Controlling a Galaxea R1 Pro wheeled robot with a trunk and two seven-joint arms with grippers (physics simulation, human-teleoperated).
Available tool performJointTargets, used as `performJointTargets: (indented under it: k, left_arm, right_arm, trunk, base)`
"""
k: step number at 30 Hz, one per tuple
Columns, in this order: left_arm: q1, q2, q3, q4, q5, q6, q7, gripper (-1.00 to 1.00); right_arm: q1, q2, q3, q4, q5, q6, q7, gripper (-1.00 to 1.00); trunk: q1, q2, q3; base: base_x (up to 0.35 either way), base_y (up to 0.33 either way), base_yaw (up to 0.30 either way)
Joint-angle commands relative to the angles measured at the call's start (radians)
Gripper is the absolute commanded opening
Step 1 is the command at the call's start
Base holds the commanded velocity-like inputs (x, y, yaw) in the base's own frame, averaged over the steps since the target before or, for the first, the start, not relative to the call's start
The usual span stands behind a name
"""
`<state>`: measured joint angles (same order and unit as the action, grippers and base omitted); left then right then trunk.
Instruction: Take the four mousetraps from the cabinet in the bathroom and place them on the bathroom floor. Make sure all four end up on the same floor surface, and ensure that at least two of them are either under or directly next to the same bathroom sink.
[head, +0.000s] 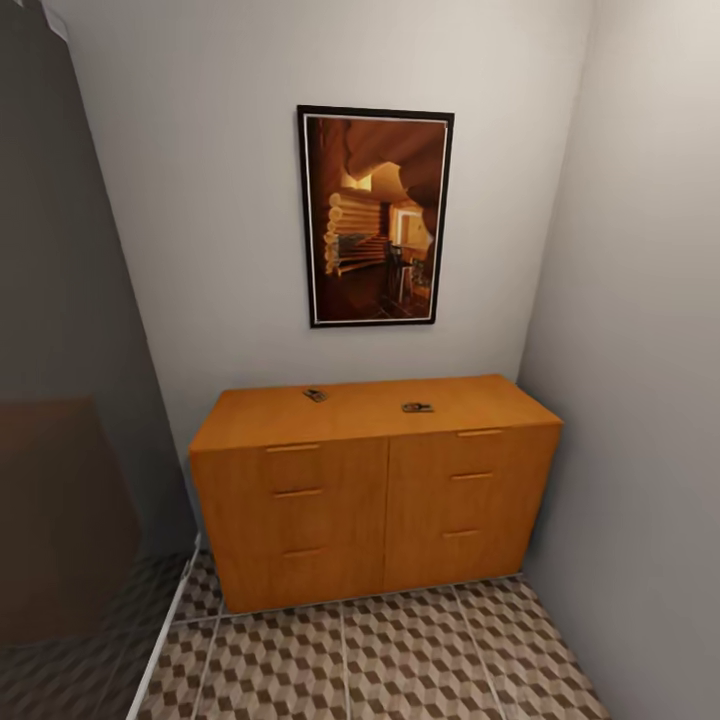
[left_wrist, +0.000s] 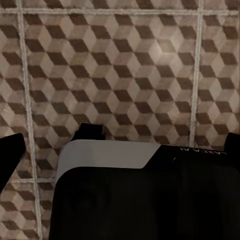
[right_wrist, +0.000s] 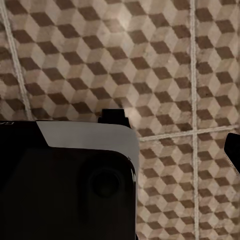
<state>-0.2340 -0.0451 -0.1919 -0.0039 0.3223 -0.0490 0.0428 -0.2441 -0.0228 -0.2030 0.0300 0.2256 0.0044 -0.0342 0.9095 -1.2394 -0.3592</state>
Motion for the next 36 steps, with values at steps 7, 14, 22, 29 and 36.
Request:
performJointTargets:
  k: [7,14,22,29,36]
  left_arm:
    - [-0.001,-0.001,-0.009,0.001,0.008,-0.004,0.003,1.00]
    - [-0.001,-0.001,-0.008,0.001,0.008,-0.005,0.003,1.00]
    - [-0.001,-0.001,-0.009,0.001,0.007,-0.005,0.003,1.00]
    - [-0.001,0.000,-0.009,0.001,0.005,-0.006,0.003,1.00]
    - [-0.001,0.001,-0.009,0.001,0.005,-0.006,0.003,1.00]
  right_arm:
    - [-0.001,0.000,-0.008,0.002,0.011,0.000,-0.004,1.00]
    - [-0.001,0.000,-0.008,0.002,0.011,0.000,-0.004,1.00]
    - [-0.001,0.000,-0.008,0.002,0.011,0.000,-0.004,1.00]
    - [-0.001,0.000,-0.008,0.002,0.011,0.000,-0.004,1.00]
    - [-0.001,0.000,-0.009,0.002,0.011,0.000,-0.004,1.00]
  trunk:
    - [0.001,-0.001,-0.001]
    - [0.001,-0.001,-0.001]
    - [0.001,-0.001,-0.001]
    - [0.001,-0.001,-0.001]
    - [0.001,-0.001,-0.001]
  base:
    - [0.295,0.000,0.001]
    - [0.145,0.000,0.000]
    - [0.027,0.000,0.000]
    - [0.006,0.000,0.000]
    - [0.077,0.000,0.000]
